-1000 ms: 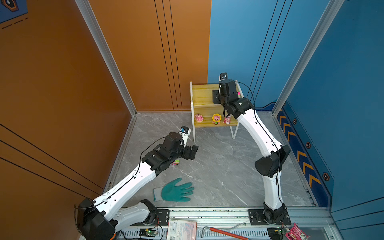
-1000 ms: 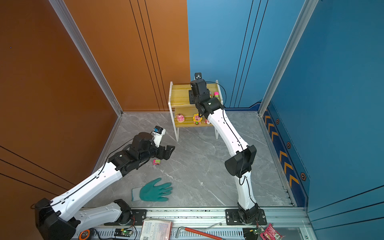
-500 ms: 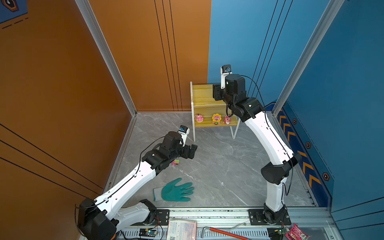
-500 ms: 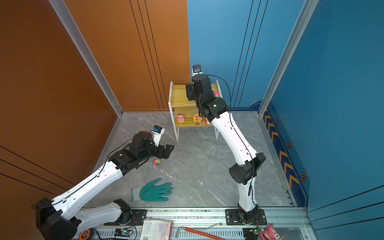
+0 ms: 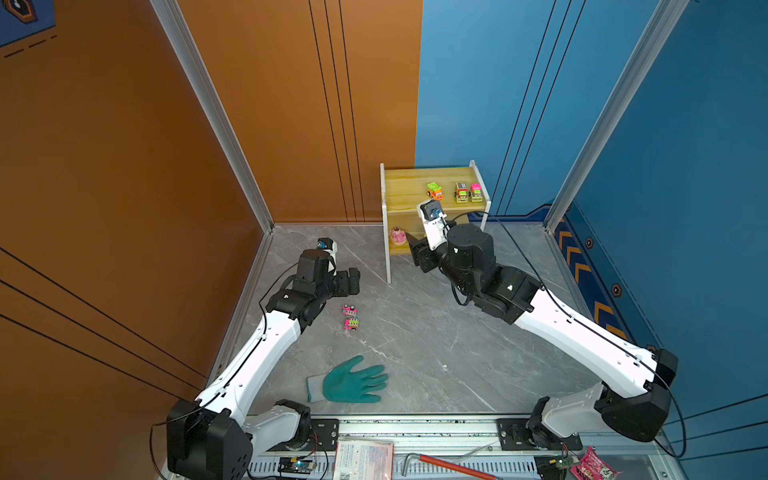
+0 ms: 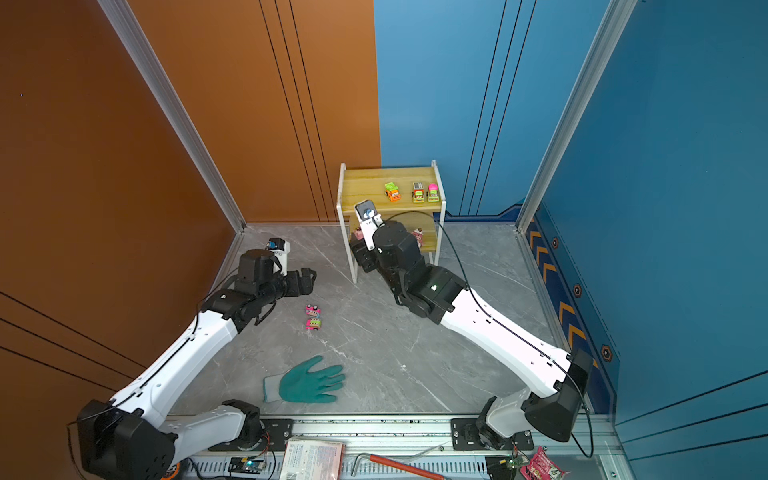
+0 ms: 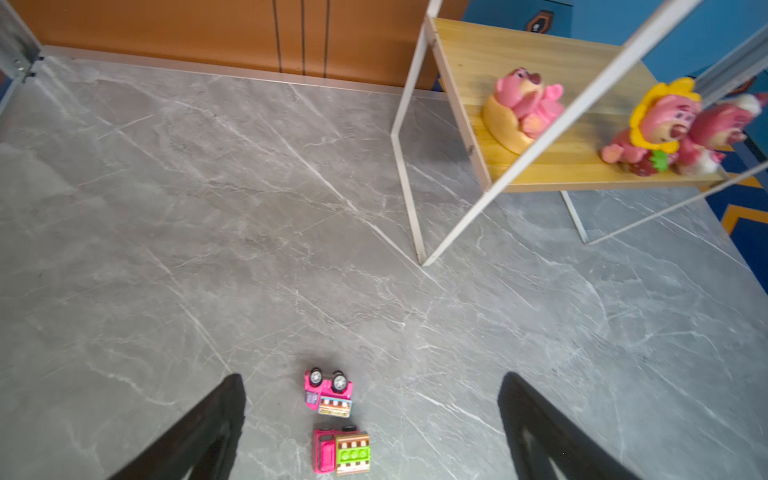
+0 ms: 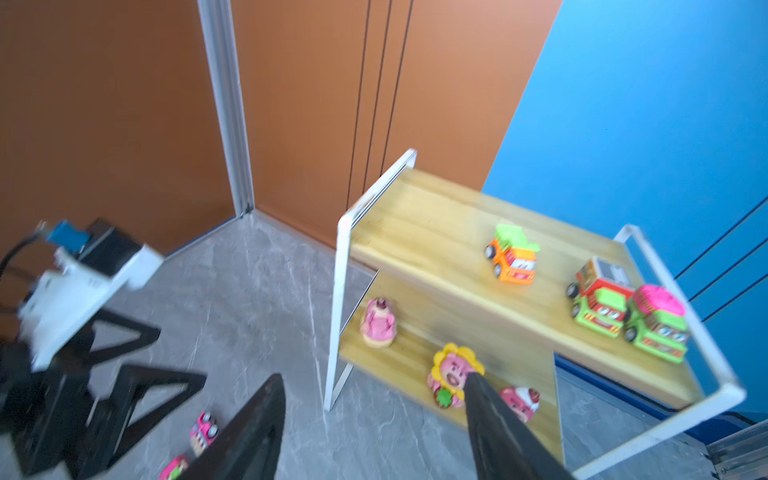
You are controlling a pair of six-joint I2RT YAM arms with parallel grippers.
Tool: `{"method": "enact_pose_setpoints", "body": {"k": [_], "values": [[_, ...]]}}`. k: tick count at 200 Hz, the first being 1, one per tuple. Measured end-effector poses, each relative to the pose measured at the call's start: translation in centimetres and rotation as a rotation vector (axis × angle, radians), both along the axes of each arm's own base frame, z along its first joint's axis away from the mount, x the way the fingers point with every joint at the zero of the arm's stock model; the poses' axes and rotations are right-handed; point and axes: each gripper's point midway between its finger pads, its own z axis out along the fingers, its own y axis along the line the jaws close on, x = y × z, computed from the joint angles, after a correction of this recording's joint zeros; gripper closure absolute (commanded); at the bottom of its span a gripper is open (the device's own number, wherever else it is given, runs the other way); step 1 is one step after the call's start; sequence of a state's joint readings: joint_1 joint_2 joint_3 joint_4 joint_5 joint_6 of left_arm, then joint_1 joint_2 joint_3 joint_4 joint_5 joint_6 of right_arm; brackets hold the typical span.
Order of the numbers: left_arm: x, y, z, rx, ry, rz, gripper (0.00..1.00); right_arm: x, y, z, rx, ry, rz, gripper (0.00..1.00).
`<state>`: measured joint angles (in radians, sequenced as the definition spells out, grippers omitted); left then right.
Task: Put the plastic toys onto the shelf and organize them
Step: 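Withdraw the right gripper from the shelf toward the pink cars on the floor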
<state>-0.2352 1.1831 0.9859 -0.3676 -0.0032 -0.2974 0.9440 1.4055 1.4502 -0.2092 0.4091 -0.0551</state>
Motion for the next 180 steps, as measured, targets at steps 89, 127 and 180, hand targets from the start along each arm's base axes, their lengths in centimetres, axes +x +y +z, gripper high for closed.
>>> {"method": "enact_pose_setpoints", "body": {"k": [89, 127, 180], "values": [[1.8, 7.2, -4.0, -0.061, 0.138, 0.24, 0.04, -8.6, 12.1, -23.0, -0.277, 0.275, 0.335, 0.34], [1.9, 7.0, -4.6, -0.073, 0.156, 0.23, 0.04, -8.8, 13.2, -29.0, -0.324, 0.38, 0.367, 0.35], [2.8, 6.4, -3.5, -0.108, 0.143, 0.213, 0.05, -7.4, 13.7, -33.6, -0.288, 0.465, 0.342, 0.37]]}}
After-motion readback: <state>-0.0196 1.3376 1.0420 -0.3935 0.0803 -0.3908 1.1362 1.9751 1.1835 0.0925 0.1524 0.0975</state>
